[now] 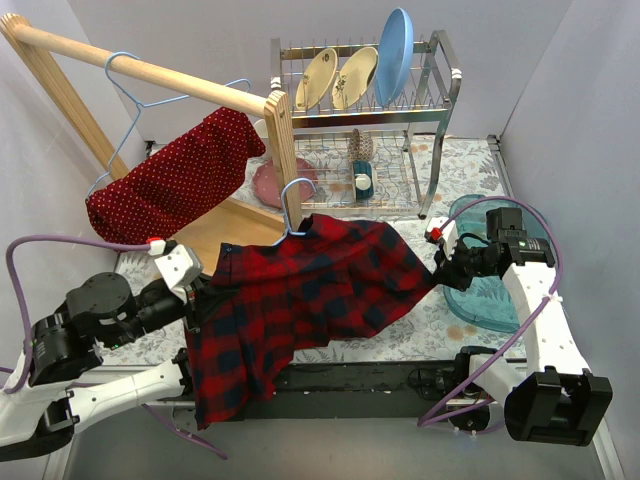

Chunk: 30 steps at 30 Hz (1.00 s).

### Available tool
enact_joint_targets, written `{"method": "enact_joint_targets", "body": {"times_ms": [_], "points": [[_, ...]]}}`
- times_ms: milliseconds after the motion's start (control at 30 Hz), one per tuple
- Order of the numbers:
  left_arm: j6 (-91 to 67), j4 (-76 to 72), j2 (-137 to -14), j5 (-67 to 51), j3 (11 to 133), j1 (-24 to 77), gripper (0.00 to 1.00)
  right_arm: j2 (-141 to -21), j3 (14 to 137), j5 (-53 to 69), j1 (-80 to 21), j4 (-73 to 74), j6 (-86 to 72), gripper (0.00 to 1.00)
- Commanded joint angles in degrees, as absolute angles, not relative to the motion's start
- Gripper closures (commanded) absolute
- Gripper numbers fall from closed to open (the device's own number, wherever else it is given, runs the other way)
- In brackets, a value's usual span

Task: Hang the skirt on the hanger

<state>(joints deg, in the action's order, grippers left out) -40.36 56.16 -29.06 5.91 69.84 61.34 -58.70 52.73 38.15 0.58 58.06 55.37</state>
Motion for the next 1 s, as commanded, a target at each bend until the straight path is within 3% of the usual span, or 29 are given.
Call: {"method": "enact_joint_targets", "body": {"times_ms": [0,133,233,433,633,967], "points": [[-39.99,49.04,-27.42,9.67,75.58,61.17,1.0,-58.36,52.56,38.93,3.07,62.31,61.26,0.86],[-38.68,50.53,-27.86,8.36,75.15,61.17,1.0,-57.04,56.93,41.99,4.04,65.12,63.62,0.57],[-34.47,52.82,-27.78,3.7,73.83,61.17,1.0,-55.9,59.93,45.08,4.13,66.88,63.55,0.48],[-26.29,54.23,-21.45,0.79,76.54,61.17,1.0,-55.2,63.28,46.05,4.13,63.3,60.12,0.47],[-22.68,64.67,-23.02,10.43,89.11,61.17,1.0,-52.47,63.19,45.97,4.57,53.64,51.43,0.46],[-18.73,73.38,-16.45,23.28,95.79,61.17,1.0,-52.12,61.26,45.79,4.92,48.87,46.85,0.46]]}}
